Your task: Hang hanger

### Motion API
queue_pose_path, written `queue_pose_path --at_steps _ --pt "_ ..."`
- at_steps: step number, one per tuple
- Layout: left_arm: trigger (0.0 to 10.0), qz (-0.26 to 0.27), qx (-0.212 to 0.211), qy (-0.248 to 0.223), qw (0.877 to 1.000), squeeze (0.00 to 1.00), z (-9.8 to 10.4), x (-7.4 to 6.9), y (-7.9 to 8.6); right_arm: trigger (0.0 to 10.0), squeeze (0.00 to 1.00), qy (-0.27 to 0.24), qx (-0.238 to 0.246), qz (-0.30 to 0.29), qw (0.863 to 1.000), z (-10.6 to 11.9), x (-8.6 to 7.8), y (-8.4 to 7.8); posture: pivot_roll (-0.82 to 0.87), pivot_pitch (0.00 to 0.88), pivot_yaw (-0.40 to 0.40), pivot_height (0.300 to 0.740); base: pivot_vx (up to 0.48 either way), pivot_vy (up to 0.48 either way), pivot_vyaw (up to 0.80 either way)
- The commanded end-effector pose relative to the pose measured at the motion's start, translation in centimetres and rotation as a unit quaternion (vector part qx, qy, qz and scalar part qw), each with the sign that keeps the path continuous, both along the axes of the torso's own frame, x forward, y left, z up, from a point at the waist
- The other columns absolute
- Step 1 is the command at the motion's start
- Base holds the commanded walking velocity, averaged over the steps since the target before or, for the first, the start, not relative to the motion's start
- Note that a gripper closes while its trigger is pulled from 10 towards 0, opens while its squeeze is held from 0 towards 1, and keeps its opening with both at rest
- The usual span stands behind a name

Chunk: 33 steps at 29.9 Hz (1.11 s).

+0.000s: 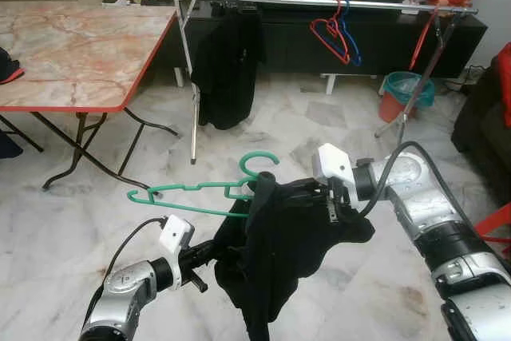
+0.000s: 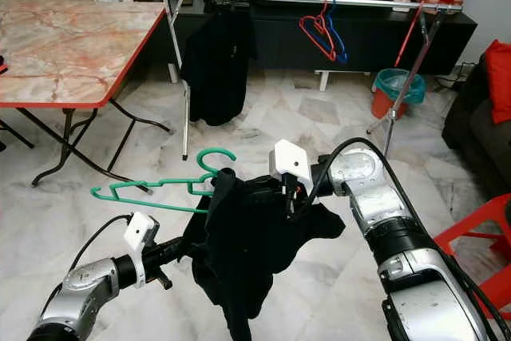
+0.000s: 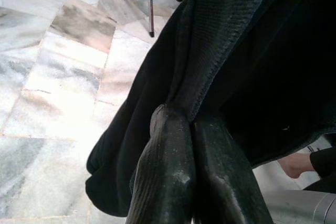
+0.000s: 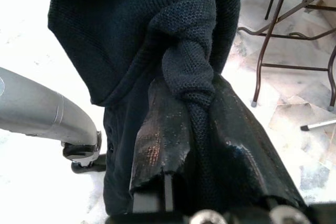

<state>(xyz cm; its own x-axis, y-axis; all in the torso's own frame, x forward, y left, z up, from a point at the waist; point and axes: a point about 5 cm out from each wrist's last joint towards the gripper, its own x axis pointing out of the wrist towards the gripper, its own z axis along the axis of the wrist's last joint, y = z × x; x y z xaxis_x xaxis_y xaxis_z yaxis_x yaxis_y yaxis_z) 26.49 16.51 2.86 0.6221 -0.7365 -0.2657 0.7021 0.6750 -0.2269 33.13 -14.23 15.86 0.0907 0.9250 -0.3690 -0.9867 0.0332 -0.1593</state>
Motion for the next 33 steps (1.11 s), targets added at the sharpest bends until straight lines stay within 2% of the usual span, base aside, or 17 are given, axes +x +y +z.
queue_pose_path --at_steps 1,2,4,5,6,7,8,9,14,18,23,24,28,30,31,33 --pt "0.0 -0.001 -0.001 0.003 1.0 0.0 0.0 -0.1 0.0 0.0 0.0 -0.022 0.017 -0.002 1.0 1.2 0.4 0.1 -0.06 0.0 -0.017 0.74 0.0 0.0 0.0" --pt "0.0 0.004 0.007 0.003 1.0 0.0 -0.1 0.0 0.2 0.0 0.0 -0.023 0.016 -0.002 1.0 1.2 0.4 0.1 -0.06 0.0 -0.017 0.74 0.0 0.0 0.0" --pt "0.0 0.042 0.052 0.003 0.998 0.0 -0.7 0.4 0.8 0.0 0.0 -0.027 0.016 -0.005 1.0 1.2 0.4 0.0 -0.06 0.0 -0.016 0.74 0.0 0.0 0.0" --pt "1.8 0.06 0.067 0.002 0.996 0.0 -0.8 0.5 1.1 0.0 0.0 -0.029 0.015 -0.007 0.999 1.2 0.5 -0.1 -0.06 0.0 -0.016 0.74 0.0 0.0 0.0" --pt "9.8 0.086 0.085 0.003 0.993 0.0 -1.1 0.7 1.6 2.7 0.0 -0.031 0.01 -0.009 0.999 1.2 0.5 -0.3 -0.06 0.0 -0.017 0.74 0.0 0.0 0.0" --pt "9.8 0.086 0.085 0.003 0.993 0.0 -1.1 0.7 1.6 2.7 0.0 -0.031 0.01 -0.009 0.999 1.2 0.5 -0.3 -0.06 0.0 -0.017 0.74 0.0 0.0 0.0" --pt "10.0 0.11 0.099 0.005 0.989 0.0 -1.2 0.9 2.1 9.7 0.0 -0.035 0.0 -0.01 0.999 1.0 0.4 -0.6 -0.06 0.0 -0.019 0.74 0.0 0.0 0.0" --pt "10.0 0.117 0.107 0.003 0.987 0.0 -1.2 1.0 2.4 10.0 0.0 -0.034 -0.002 -0.012 0.999 0.9 0.4 -0.7 -0.06 0.0 -0.018 0.74 0.0 0.0 0.0" --pt "10.0 0.121 0.109 0.001 0.987 0.0 -1.2 1.0 2.5 10.0 0.0 -0.034 -0.004 -0.018 0.999 0.8 0.4 -0.9 -0.06 0.0 -0.018 0.74 0.0 0.0 0.0" --pt "10.0 0.16 0.116 -0.005 0.98 0.0 -1.1 1.0 3.7 10.0 0.0 -0.04 -0.024 -0.038 0.998 0.5 0.5 -2.3 -0.06 0.0 -0.019 0.74 0.0 0.0 0.0" --pt "10.0 0.164 0.117 -0.005 0.98 0.0 -1.1 1.0 4.0 10.0 0.0 -0.039 -0.041 -0.045 0.997 0.5 0.4 -3.8 -0.06 0.0 -0.021 0.74 0.0 0.0 0.0" --pt "10.0 0.166 0.121 -0.005 0.979 0.0 -1.2 0.9 4.0 10.0 0.0 -0.038 -0.033 -0.05 0.997 0.9 0.4 -4.6 -0.06 0.0 -0.02 0.74 0.0 0.0 0.0" --pt "10.0 0.169 0.124 -0.004 0.978 0.0 -1.4 0.9 4.0 10.0 0.0 -0.031 -0.025 -0.039 0.998 1.3 0.1 -5.2 -0.06 0.0 -0.02 0.74 0.0 0.0 0.0" --pt "10.0 0.164 0.127 -0.001 0.978 0.0 -1.6 0.8 3.8 10.0 0.0 -0.026 0.008 -0.025 0.999 1.9 -0.1 -5.4 -0.06 0.0 -0.018 0.74 0.0 0.0 0.0" --pt "10.0 0.164 0.127 -0.001 0.978 0.0 -1.6 0.8 3.8 10.0 0.0 -0.026 0.008 -0.025 0.999 1.9 -0.1 -5.4 -0.06 0.0 -0.018 0.74 0.0 0.0 0.0" --pt "10.0 0.163 0.127 0.0 0.979 0.0 -1.7 0.8 3.8 10.0 0.0 -0.002 0.059 -0.003 0.998 2.7 -0.5 -5.2 -0.06 0.0 -0.017 0.74 0.0 0.0 0.0"
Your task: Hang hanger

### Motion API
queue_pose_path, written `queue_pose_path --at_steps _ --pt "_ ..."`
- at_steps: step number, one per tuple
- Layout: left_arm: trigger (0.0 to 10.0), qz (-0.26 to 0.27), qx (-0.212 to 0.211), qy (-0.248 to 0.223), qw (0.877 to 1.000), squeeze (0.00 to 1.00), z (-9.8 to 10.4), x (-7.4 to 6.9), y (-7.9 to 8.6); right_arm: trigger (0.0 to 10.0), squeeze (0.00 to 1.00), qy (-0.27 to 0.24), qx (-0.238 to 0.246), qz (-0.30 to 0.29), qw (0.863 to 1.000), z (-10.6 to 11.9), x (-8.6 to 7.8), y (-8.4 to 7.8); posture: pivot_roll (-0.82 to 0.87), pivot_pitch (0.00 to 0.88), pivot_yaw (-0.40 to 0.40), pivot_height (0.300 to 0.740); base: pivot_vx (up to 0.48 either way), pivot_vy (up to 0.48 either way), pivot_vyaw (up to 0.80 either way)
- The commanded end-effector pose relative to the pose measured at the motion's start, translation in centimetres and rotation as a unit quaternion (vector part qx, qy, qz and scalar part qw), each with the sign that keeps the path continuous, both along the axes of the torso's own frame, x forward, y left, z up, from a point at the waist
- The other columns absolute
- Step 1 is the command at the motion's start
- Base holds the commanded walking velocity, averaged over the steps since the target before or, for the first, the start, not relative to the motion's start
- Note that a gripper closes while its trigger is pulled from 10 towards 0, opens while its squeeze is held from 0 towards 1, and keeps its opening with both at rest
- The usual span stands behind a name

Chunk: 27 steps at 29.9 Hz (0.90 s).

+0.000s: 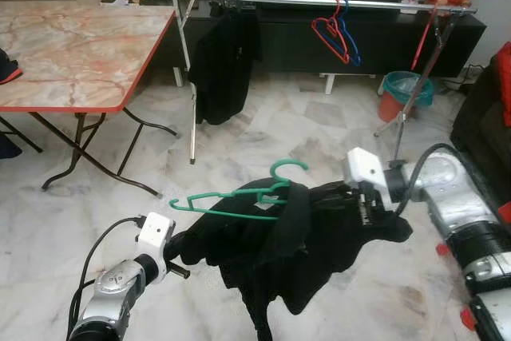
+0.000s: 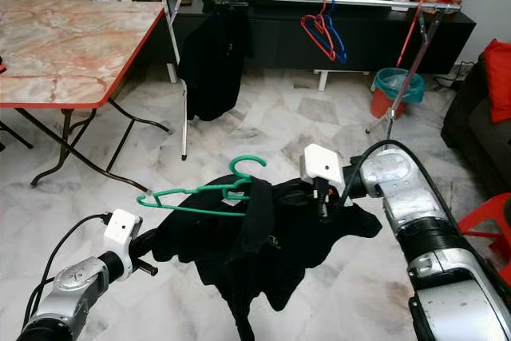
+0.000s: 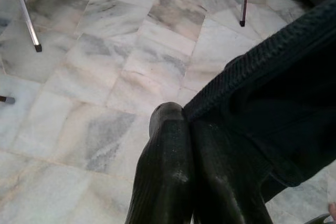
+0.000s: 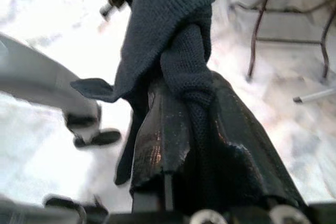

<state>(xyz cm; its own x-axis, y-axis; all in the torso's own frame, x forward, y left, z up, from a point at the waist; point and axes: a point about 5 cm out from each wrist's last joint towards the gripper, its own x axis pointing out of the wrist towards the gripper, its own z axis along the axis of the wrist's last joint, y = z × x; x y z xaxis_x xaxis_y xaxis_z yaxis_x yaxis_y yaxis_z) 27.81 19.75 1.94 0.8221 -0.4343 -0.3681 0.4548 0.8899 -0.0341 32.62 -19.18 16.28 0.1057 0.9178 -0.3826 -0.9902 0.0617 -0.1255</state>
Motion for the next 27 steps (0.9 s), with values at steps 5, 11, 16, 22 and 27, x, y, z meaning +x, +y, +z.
queue_pose_path --at_steps 5,11,16,22,27 --pt "10.0 0.005 0.016 0.019 1.0 0.0 -0.8 -0.5 0.5 10.0 0.0 0.004 0.044 0.06 0.997 1.7 -1.5 -0.2 -0.06 0.0 -0.016 0.74 0.0 0.0 0.0" --pt "10.0 0.01 0.025 0.017 0.999 0.0 -0.6 -0.4 1.1 10.0 0.0 0.014 -0.026 0.071 0.997 1.0 -2.3 -1.3 -0.06 0.0 -0.018 0.74 0.0 0.0 0.0" --pt "10.0 0.012 0.028 0.017 0.999 0.0 -0.6 -0.4 1.3 10.0 0.0 0.012 -0.073 0.064 0.995 0.7 -2.3 -2.3 -0.06 0.0 -0.018 0.74 0.0 0.0 0.0" --pt "10.0 0.011 0.029 0.019 0.999 0.0 -0.7 -0.4 1.3 10.0 0.0 0.009 -0.126 0.071 0.989 0.3 -2.5 -3.1 -0.06 0.0 -0.018 0.74 0.0 0.0 0.0" --pt "10.0 0.009 0.03 0.02 0.999 0.0 -0.7 -0.4 1.3 10.0 0.0 -0.024 -0.183 0.045 0.982 -0.6 -1.8 -3.5 -0.06 0.0 -0.018 0.74 0.0 0.0 0.0"
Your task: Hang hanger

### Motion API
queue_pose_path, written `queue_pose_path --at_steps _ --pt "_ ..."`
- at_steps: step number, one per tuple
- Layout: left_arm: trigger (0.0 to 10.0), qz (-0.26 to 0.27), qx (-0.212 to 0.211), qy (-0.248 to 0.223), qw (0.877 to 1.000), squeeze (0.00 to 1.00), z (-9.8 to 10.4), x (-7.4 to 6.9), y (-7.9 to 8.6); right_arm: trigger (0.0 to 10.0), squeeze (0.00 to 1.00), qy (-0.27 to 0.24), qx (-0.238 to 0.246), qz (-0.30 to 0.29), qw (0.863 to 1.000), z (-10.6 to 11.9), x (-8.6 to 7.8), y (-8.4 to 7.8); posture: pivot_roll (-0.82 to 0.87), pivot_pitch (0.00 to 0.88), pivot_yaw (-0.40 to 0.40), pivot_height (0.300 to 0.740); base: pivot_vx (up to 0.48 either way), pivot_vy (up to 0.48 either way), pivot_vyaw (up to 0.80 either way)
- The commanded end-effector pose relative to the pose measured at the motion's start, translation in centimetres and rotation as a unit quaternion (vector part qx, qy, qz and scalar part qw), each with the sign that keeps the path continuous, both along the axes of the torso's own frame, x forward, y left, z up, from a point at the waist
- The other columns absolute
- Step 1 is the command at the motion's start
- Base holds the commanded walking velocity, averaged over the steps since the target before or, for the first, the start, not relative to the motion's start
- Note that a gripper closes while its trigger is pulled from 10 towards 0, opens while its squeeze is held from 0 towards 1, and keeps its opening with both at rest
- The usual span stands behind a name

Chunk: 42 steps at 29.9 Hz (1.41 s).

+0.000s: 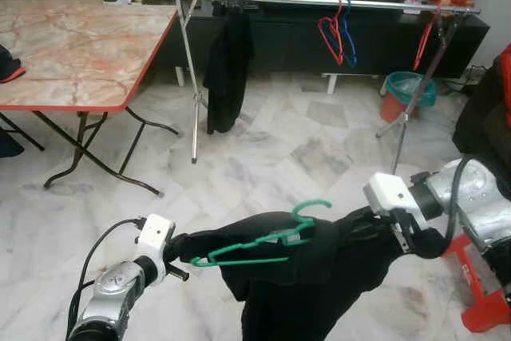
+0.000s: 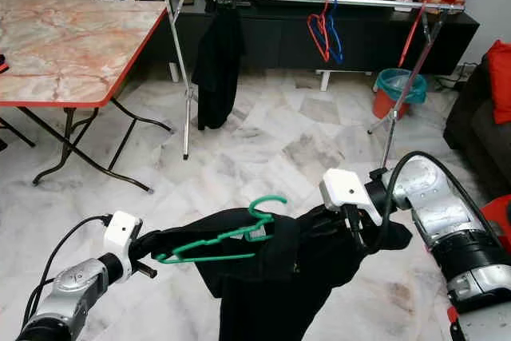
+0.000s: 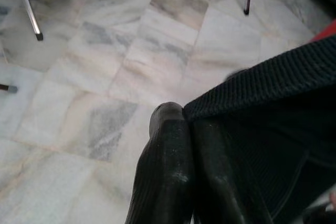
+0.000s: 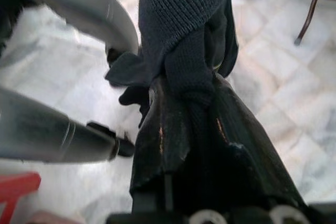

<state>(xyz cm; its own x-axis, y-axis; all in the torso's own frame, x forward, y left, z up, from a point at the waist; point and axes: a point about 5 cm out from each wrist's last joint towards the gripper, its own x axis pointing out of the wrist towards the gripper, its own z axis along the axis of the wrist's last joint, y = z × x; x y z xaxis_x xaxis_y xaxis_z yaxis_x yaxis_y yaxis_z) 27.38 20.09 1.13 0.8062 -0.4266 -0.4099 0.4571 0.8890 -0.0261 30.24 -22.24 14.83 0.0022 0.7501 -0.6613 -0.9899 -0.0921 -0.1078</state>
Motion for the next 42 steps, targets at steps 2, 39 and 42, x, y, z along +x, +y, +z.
queue_pose_path --at_steps 2,39,42 --pt "10.0 0.01 0.018 0.002 1.0 0.0 0.1 0.0 0.9 10.0 0.0 -0.046 -0.015 -0.02 0.999 0.8 0.9 -0.3 -0.06 0.0 -0.017 0.74 0.0 0.0 0.0" --pt "10.0 -0.067 -0.026 0.042 0.997 0.0 0.6 -0.1 -0.2 10.0 0.0 -0.159 -0.099 -0.118 0.975 -3.3 3.1 2.0 -0.05 0.0 -0.018 0.74 0.0 0.0 0.0" --pt "10.0 -0.078 -0.046 0.043 0.995 0.0 1.1 0.1 -0.6 10.0 0.0 -0.14 -0.101 -0.106 0.979 -4.2 2.6 2.2 -0.04 0.002 -0.019 0.74 0.0 0.0 0.0"
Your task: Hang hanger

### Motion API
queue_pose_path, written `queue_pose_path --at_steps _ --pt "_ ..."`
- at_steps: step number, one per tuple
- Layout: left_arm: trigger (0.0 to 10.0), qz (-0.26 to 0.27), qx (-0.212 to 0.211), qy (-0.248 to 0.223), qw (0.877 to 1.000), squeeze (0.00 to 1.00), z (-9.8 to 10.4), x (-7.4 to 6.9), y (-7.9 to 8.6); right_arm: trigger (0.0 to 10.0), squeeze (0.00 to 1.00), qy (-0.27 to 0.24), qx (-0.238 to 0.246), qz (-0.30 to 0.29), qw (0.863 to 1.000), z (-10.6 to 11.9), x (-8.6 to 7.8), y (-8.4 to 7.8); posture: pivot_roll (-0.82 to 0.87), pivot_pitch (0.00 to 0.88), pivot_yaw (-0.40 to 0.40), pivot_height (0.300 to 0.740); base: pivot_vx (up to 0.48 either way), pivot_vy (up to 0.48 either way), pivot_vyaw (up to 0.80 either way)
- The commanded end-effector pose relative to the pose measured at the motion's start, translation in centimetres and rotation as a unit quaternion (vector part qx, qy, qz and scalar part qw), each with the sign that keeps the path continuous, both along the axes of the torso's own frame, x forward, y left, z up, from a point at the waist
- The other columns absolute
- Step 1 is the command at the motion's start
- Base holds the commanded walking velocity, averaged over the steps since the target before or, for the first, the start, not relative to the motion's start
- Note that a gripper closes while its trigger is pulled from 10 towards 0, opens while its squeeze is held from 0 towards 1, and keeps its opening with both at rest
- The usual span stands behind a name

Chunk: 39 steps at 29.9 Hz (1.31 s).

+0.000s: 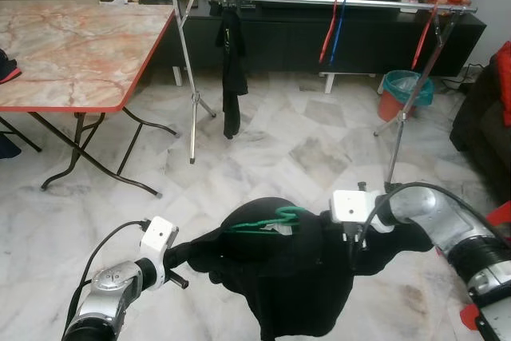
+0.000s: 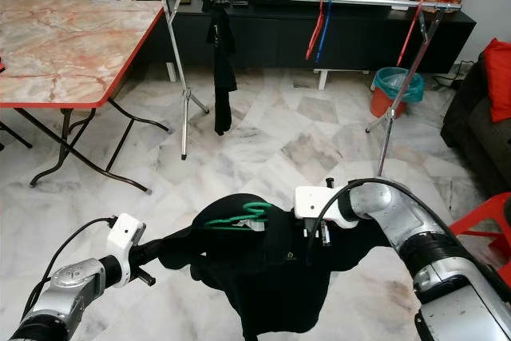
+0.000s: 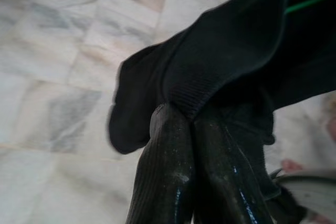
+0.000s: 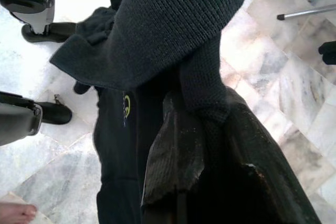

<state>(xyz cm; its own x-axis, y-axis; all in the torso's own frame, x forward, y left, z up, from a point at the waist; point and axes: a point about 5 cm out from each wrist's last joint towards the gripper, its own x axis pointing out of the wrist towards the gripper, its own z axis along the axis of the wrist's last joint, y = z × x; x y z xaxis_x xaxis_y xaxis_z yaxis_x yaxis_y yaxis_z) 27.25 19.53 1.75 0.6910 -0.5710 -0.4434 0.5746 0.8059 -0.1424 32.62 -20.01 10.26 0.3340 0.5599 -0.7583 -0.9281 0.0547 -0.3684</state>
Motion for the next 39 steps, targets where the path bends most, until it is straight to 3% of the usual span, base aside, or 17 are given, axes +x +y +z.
queue_pose_path --at_steps 1,7,11,16,24,27,31,36,39 --pt "10.0 0.001 -0.013 -0.01 1.0 0.0 0.8 0.4 0.0 10.0 0.0 0.004 0.005 0.005 1.0 0.1 -0.1 0.0 -0.04 0.002 -0.019 0.74 0.0 0.0 0.0" --pt "10.0 0.021 -0.066 -0.052 0.996 0.0 3.3 2.2 -0.2 10.0 0.0 0.036 -0.011 0.028 0.999 -1.5 -1.3 0.7 -0.04 0.003 -0.016 0.74 0.0 0.0 0.0" --pt "10.0 0.015 -0.085 -0.06 0.994 0.0 4.4 2.6 -0.4 10.0 0.0 0.039 -0.026 0.029 0.998 -2.2 -1.6 0.7 -0.04 0.006 -0.014 0.74 0.0 0.0 0.0" --pt "10.0 -0.011 -0.105 -0.049 0.993 0.0 4.9 2.3 -1.0 10.0 0.0 0.003 -0.03 -0.034 0.999 -2.7 -0.7 0.9 -0.04 0.004 -0.012 0.74 0.0 0.0 0.0" --pt "10.0 -0.039 -0.115 -0.035 0.992 0.0 5.3 1.7 -1.4 10.0 0.0 -0.049 0.037 -0.148 0.987 -3.5 0.2 2.6 -0.03 0.0 -0.008 0.74 0.0 0.0 0.0" --pt "10.0 -0.038 -0.114 -0.044 0.992 0.0 5.7 2.0 -1.6 10.0 0.0 -0.027 0.052 -0.156 0.986 -5.1 -0.9 4.2 -0.02 0.0 -0.01 0.74 0.0 0.0 0.0" --pt "10.0 -0.022 -0.116 -0.06 0.991 0.0 6.3 2.6 -1.5 10.0 0.0 -0.004 0.044 -0.168 0.985 -6.6 -1.9 4.7 -0.02 0.0 -0.009 0.74 0.0 0.0 0.0" --pt "10.0 0.007 -0.114 -0.079 0.99 0.0 6.9 3.4 -1.3 10.0 0.0 0.012 -0.001 -0.186 0.982 -8.1 -2.7 4.1 -0.02 0.0 -0.006 0.74 0.0 0.0 0.0" --pt "10.0 0.01 -0.126 -0.084 0.988 0.0 7.2 3.6 -1.5 10.0 0.0 0.003 -0.001 -0.231 0.973 -8.3 -2.3 3.6 -0.02 0.0 -0.006 0.74 0.0 0.0 0.0"
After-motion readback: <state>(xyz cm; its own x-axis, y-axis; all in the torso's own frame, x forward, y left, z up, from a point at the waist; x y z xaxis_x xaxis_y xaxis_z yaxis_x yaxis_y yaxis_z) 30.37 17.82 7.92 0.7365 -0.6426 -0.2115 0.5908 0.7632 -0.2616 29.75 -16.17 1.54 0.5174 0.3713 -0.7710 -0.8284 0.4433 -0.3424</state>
